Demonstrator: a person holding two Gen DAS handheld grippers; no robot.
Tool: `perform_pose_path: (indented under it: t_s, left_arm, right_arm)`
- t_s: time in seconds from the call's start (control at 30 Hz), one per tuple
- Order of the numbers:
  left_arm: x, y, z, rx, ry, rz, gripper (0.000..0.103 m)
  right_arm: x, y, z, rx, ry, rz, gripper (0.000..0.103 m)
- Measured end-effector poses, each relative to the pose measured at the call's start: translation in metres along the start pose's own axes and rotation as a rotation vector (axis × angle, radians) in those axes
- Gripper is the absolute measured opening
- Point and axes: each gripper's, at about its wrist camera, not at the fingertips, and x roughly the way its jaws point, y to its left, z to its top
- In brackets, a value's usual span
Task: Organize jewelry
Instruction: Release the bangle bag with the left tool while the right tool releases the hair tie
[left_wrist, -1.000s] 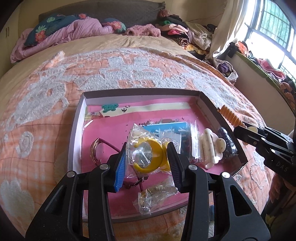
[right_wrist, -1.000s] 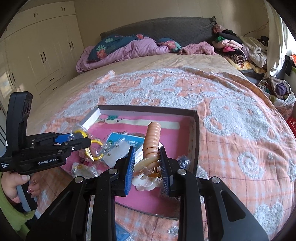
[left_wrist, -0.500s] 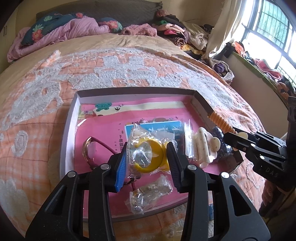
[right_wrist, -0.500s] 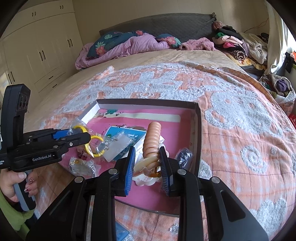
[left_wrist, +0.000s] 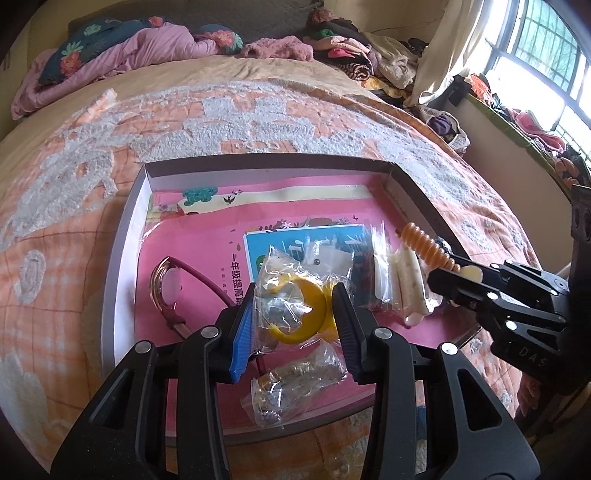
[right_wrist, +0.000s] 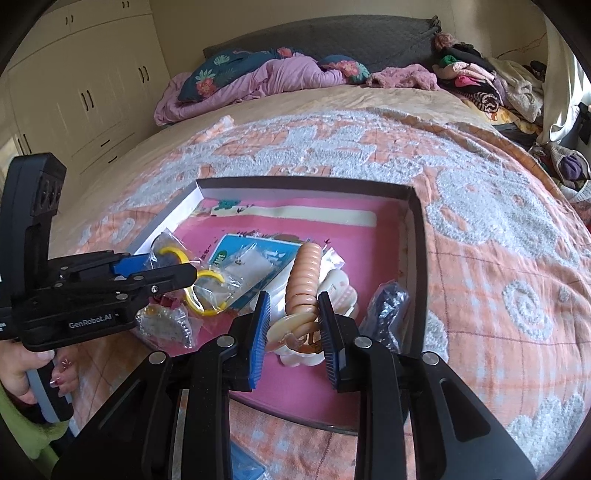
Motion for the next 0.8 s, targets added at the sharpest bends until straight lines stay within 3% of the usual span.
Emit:
perform_pose_path:
  t_s: [0.4, 0.5, 0.57, 0.67, 0.73, 0.8]
  left_arm:
    - [-0.003, 0.001, 0.001, -0.001, 0.000, 0.010, 0.033]
    - [-0.005, 0.001, 0.003, -0.002, 0.001, 0.013, 0.038]
    - [-0.006, 0.001, 0.003, -0.006, -0.001, 0.020, 0.048]
    - [-0.010, 0.000, 0.005, -0.006, -0.004, 0.026, 0.049]
    - [-0.013, 0.000, 0.006, -0.009, -0.004, 0.031, 0.050]
    - [-0.017, 0.000, 0.007, -0.011, -0.009, 0.037, 0.057]
  right_arm:
    - [-0.010, -0.005, -0.004, 0.035, -0.008, -0.006, 0.034]
    - [-0.013, -0.006, -0.003, 0.038, -0.010, -0.011, 0.038]
    - [-0.016, -0.007, -0.003, 0.043, -0.015, -0.013, 0.041]
    - [-0.019, -0.007, -0.002, 0.044, -0.018, -0.019, 0.045]
    - [-0.023, -0.007, -0.001, 0.050, -0.031, -0.024, 0.056]
    - [-0.027, -0.007, 0.000, 0.053, -0.046, -0.027, 0.062]
